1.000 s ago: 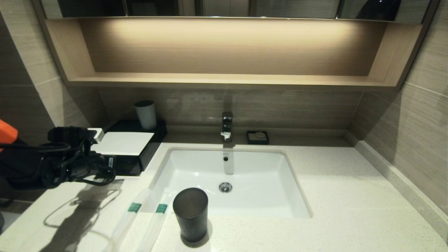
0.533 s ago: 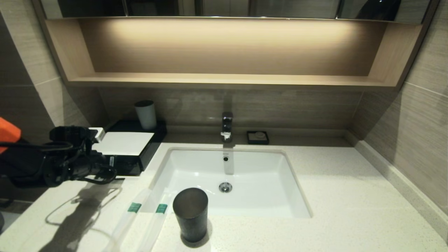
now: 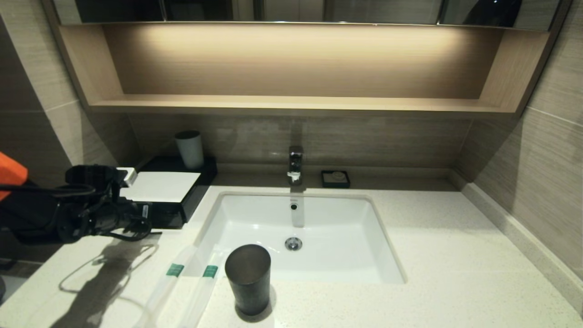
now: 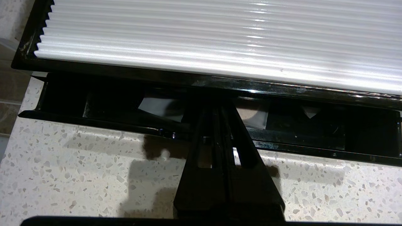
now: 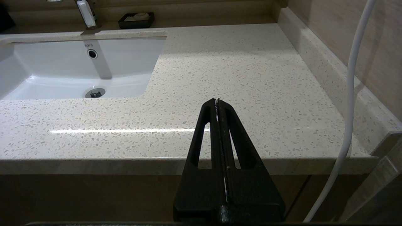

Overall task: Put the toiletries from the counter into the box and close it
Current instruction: Open the drawer

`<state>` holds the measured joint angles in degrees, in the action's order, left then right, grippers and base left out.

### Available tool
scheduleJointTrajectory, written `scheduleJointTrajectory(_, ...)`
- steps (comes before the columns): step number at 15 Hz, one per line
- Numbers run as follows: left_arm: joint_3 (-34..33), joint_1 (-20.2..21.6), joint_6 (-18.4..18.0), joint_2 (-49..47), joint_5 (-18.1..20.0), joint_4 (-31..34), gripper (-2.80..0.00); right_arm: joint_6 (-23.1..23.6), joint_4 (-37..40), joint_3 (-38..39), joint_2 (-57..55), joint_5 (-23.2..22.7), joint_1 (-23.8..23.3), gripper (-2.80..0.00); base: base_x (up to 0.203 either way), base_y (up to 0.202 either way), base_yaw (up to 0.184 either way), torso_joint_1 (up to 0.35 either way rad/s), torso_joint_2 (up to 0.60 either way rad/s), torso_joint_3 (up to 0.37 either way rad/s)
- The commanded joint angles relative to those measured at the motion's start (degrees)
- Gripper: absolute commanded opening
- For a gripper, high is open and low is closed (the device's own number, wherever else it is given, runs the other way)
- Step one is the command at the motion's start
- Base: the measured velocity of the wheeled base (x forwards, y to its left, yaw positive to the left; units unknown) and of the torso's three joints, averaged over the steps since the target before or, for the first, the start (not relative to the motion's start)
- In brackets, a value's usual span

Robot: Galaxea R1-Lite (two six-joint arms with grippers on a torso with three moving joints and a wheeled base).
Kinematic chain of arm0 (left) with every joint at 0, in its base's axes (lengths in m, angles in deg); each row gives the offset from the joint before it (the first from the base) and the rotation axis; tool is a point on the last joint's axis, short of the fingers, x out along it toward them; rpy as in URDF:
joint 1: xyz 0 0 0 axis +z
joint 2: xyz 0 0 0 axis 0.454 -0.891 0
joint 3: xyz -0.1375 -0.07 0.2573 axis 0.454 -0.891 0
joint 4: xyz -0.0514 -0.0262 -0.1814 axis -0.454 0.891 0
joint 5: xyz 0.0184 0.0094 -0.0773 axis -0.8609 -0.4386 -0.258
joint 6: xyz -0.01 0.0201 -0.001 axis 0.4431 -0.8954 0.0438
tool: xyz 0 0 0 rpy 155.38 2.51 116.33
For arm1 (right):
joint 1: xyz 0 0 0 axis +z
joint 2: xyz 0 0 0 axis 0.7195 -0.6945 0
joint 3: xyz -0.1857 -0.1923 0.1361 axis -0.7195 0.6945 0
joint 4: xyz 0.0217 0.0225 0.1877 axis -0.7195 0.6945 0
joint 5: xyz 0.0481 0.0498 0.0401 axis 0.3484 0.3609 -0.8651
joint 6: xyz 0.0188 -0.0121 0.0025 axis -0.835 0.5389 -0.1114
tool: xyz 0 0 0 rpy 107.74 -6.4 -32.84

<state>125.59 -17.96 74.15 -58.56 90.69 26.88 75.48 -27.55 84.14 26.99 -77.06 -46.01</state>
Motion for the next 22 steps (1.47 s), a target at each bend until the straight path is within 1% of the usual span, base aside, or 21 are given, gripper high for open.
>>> scheduleJointTrajectory(1, 0.0, 0.0, 0.0, 0.3, 0.1, 0.7, -2.80, 0.0, 0.0, 0.0, -0.1, 0.0, 0.0, -2.80, 0.000, 0.000, 0.000, 0.000, 0.00, 0.000)
scheduleJointTrajectory(4, 0.2, 0.0, 0.0, 0.9, 0.1, 3.8, -2.80, 0.0, 0.0, -0.1, -0.1, 0.0, 0.0, -2.80, 0.000, 0.000, 0.000, 0.000, 0.00, 0.000)
scheduleJointTrajectory(8, 2.4, 0.1, 0.0, 1.7, 0.0, 11.1, -2.80, 0.0, 0.0, -0.1, -0.1, 0.0, 0.0, -2.80, 0.000, 0.000, 0.000, 0.000, 0.00, 0.000)
scheduleJointTrajectory(12, 2.7, 0.1, 0.0, 3.2, -0.1, 14.0, -2.80, 0.0, 0.0, 0.0, -0.1, 0.0, 0.0, -2.80, 0.000, 0.000, 0.000, 0.000, 0.00, 0.000)
scheduleJointTrajectory(15, 2.7, 0.1, -0.2, 3.9, -0.2, 18.4, -2.80, 0.0, 0.0, 0.0, -0.1, 0.0, 0.0, -2.80, 0.000, 0.000, 0.000, 0.000, 0.00, 0.000)
scheduleJointTrajectory(18, 2.7, 0.1, -0.3, 4.7, -0.2, 20.9, -2.80, 0.0, 0.0, 0.0, -0.1, 0.0, 0.0, -2.80, 0.000, 0.000, 0.000, 0.000, 0.00, 0.000)
scheduleJointTrajectory(22, 2.9, 0.1, -0.5, 6.6, -0.2, 27.0, -2.80, 0.0, 0.0, 0.0, -0.1, 0.0, 0.0, -2.80, 0.000, 0.000, 0.000, 0.000, 0.00, 0.000)
